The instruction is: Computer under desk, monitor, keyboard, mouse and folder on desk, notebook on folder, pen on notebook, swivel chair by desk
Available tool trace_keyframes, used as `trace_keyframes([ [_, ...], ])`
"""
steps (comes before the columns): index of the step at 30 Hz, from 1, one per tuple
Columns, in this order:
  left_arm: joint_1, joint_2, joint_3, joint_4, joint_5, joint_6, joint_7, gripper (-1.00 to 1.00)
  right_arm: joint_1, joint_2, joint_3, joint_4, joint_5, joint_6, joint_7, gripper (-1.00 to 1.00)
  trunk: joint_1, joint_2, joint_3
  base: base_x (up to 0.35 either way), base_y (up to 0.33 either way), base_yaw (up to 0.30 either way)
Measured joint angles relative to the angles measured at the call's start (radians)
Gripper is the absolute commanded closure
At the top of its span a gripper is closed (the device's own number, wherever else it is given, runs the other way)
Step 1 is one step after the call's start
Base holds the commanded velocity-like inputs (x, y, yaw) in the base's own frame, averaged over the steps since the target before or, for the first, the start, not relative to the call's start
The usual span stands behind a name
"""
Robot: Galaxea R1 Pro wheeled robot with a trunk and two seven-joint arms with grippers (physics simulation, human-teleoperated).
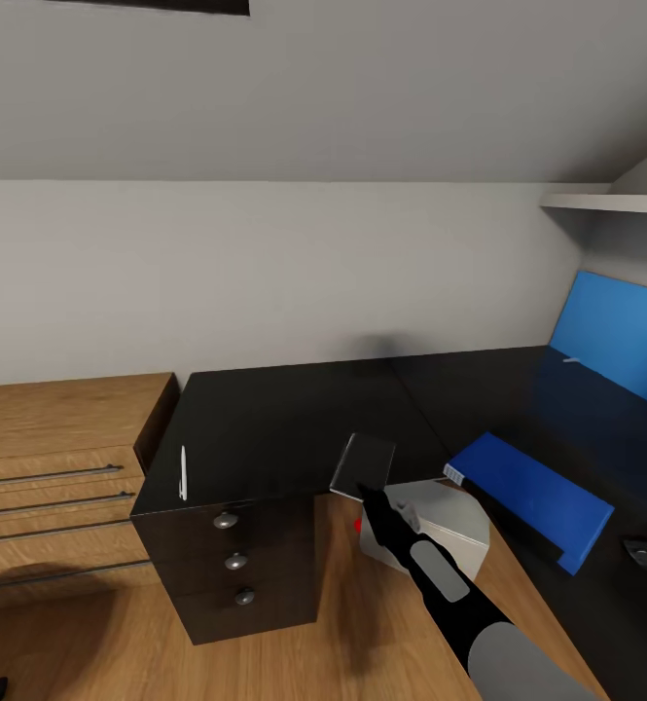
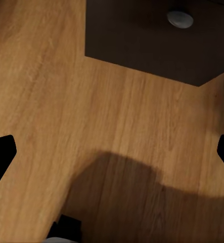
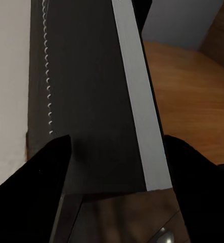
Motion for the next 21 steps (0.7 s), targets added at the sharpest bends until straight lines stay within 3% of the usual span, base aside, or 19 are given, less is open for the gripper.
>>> trace_keyframes([
  [15,0.0,-0.017,0.0,0.014,-0.027,0.0,0.0,-1.0,0.0,0.0,-0.001,0.0,-0.001,-0.001,0.003,1.0,0.0,0.0,0.0,0.0,0.0,0.0],
  [21,0.0,-0.018,0.0,0.015,-0.028,0.0,0.001,-1.0,0.0,-0.001,-0.001,-0.006,0.001,-0.001,0.003,1.0,-0.023,0.042,0.019,0.0,0.0,0.0],
])
